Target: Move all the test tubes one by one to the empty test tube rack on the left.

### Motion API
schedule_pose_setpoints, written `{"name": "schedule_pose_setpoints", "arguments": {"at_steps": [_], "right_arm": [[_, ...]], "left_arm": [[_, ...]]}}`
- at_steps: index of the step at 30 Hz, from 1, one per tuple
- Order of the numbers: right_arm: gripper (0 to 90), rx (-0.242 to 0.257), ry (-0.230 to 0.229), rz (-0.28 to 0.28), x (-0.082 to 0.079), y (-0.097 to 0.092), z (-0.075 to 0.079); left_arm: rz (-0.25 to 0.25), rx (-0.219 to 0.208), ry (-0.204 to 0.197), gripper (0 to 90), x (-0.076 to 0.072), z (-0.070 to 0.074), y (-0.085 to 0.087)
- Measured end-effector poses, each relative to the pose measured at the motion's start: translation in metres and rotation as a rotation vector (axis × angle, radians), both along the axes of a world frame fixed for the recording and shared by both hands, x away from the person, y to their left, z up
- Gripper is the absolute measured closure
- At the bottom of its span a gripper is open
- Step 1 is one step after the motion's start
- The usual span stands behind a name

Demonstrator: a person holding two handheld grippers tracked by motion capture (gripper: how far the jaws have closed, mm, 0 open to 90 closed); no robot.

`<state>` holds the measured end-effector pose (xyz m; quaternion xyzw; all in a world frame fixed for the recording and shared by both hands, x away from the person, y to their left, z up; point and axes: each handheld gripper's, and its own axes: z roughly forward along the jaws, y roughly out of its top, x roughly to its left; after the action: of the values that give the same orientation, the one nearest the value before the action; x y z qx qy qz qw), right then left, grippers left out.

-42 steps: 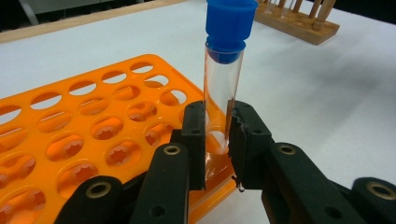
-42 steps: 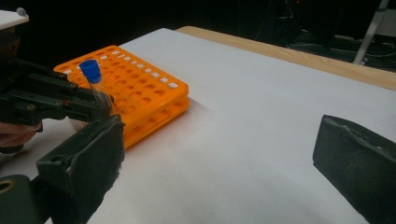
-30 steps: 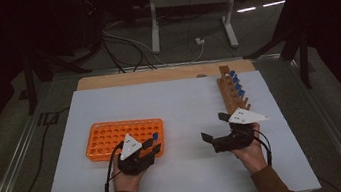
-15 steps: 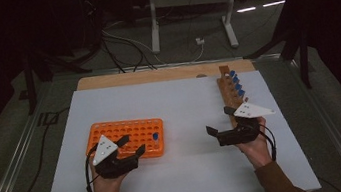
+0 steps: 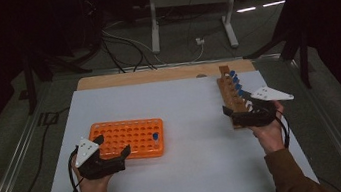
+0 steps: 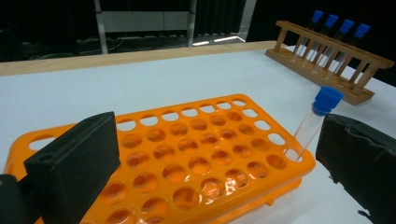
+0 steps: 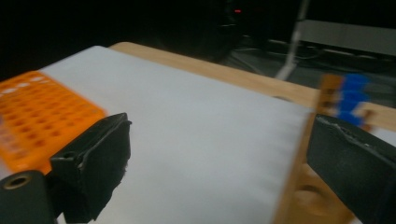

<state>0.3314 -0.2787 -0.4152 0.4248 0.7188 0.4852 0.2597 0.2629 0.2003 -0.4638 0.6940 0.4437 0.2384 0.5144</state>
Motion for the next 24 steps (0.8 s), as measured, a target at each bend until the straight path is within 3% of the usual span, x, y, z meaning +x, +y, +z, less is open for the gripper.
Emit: {"name": "schedule_pose_setpoints", "arguments": {"at_steps": [8,15,19,20,24], "right_arm": [[18.1,-0.007,0.017,-0.098,0.015,-0.023,-0.002],[48.5,-0.057,0.07,-0.131,0.032,-0.029,-0.017],[57.2,-0.073,0.083,-0.175,0.042,-0.028,-0.024],[63.3,-0.072,0.103,-0.192,0.047,-0.028,-0.028],[66.0,-0.097,0.117,-0.207,0.051,-0.026,-0.034]], "left_arm": [[0.012,-0.005,0.008,0.7,0.001,-0.003,0.002],[0.01,0.006,0.02,0.8,0.002,-0.007,0.0],[0.011,0.007,0.02,0.8,0.002,-0.007,0.0],[0.012,0.008,0.021,0.8,0.002,-0.007,0.0],[0.014,0.005,0.025,0.8,0.003,-0.008,0.001]]}}
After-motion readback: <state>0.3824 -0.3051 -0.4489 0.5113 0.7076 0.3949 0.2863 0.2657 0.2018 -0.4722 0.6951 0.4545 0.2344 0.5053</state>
